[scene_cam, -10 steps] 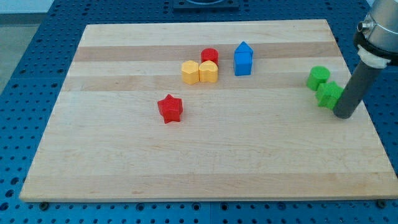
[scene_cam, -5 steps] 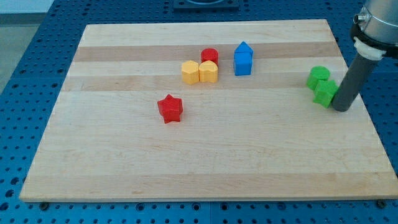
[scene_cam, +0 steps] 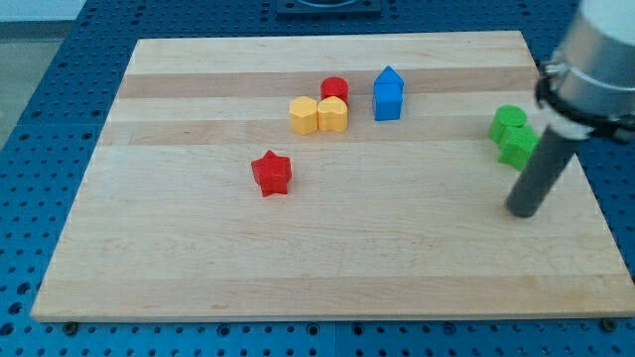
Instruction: Push red star slightly left
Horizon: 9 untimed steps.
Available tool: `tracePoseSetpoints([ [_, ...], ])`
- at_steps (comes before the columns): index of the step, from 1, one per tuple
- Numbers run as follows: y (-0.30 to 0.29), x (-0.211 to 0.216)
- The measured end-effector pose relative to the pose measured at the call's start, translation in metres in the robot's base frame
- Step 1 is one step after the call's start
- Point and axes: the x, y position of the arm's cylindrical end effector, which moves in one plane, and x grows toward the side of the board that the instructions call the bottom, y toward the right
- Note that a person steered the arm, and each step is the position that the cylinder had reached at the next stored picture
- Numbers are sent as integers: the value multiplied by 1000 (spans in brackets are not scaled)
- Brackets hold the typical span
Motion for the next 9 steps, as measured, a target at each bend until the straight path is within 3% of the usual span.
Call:
tracePoseSetpoints([
  [3,-172,-44],
  [5,-257,-68],
  [7,-292,-91],
  [9,-305,-150],
])
